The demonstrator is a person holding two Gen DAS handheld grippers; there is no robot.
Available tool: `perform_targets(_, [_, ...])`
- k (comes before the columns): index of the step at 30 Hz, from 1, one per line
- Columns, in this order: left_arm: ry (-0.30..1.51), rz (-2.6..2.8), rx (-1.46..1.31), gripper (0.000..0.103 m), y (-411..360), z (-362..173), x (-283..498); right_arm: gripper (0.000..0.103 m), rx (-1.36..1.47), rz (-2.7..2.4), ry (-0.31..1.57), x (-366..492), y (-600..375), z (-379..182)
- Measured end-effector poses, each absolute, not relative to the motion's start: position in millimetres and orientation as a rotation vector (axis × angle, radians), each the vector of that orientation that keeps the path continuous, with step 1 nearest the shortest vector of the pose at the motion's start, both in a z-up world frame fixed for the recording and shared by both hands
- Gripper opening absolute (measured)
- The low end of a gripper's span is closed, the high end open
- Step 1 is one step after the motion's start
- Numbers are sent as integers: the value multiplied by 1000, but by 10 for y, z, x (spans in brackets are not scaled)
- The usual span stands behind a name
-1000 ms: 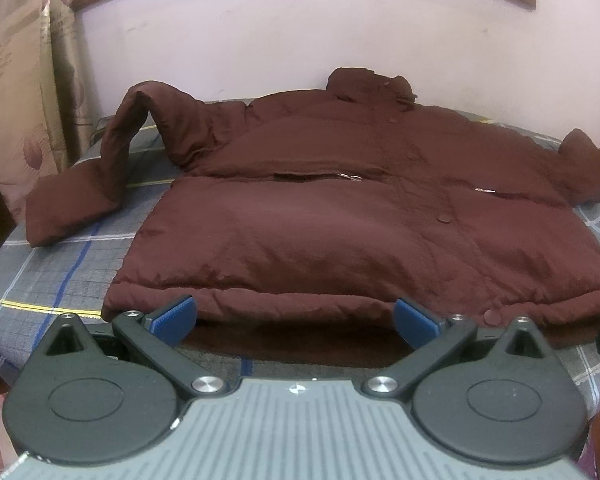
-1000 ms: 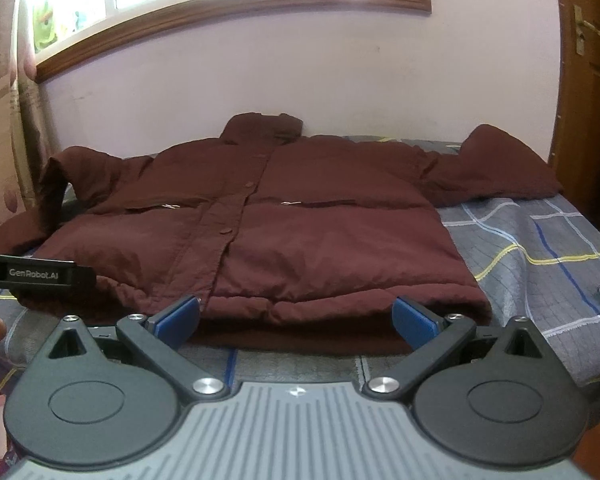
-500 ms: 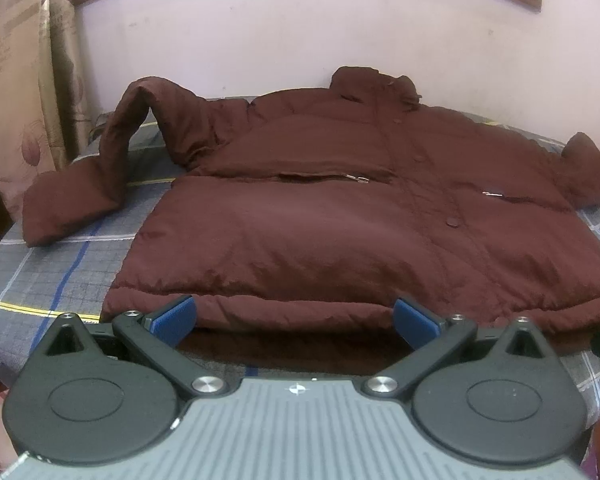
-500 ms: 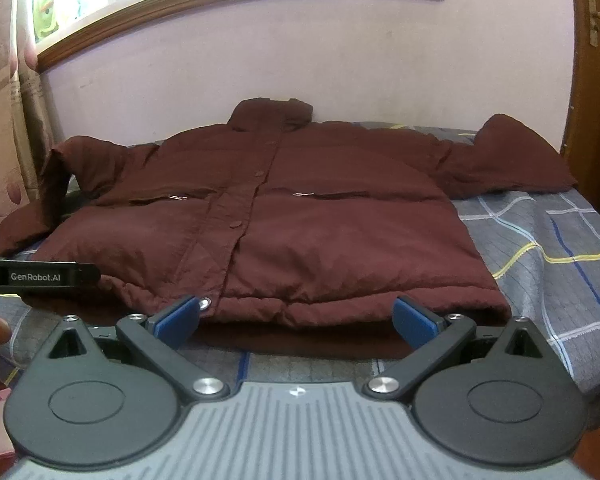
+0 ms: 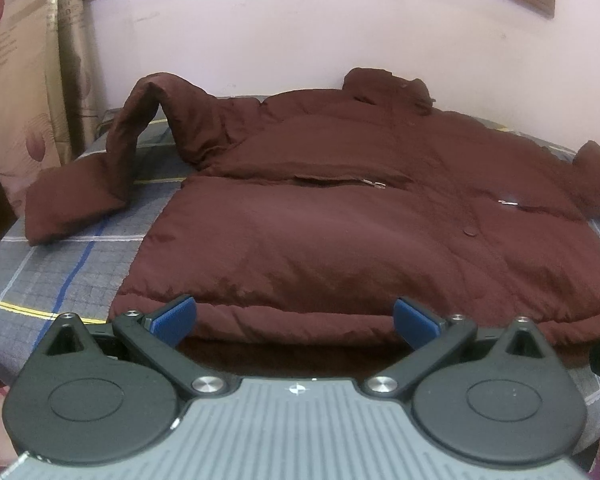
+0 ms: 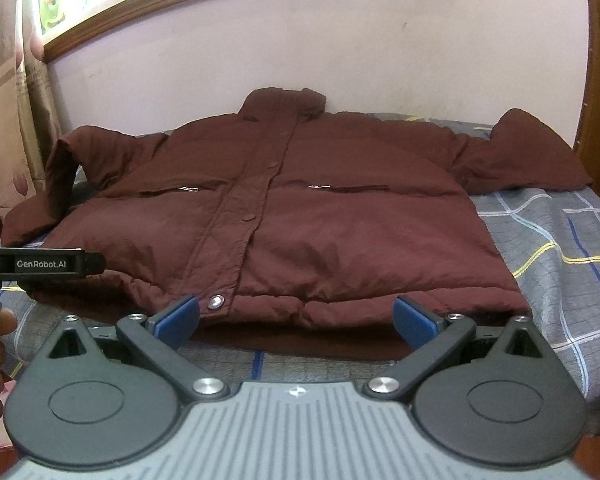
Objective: Fold large clothes
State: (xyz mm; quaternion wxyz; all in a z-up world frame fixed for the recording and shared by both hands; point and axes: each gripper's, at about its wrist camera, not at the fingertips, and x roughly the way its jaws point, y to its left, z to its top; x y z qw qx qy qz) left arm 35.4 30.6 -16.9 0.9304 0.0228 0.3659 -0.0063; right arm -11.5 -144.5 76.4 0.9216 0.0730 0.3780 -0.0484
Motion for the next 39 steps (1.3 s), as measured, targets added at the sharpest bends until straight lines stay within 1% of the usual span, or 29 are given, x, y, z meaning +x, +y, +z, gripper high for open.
perform_targets(23, [736,19,5,103,542,-212,493,103,140,-84,819,25,-1333,679])
perform_targets(26, [699,63,-98,103,852,-180,585,103,136,-82,828,48,-1325,658])
perform_targets(30, [703,140,-368,103,1570,-234,830,103,132,-78,839,79,-1306,631])
perform_targets(34, [651,225,-597,103,2262,-372,961,103,128,-76,862,112,-1284,581])
perform_targets(39, [596,300,-666,103,2687,-427,1042,103,117,-76,890,188,-1237,512])
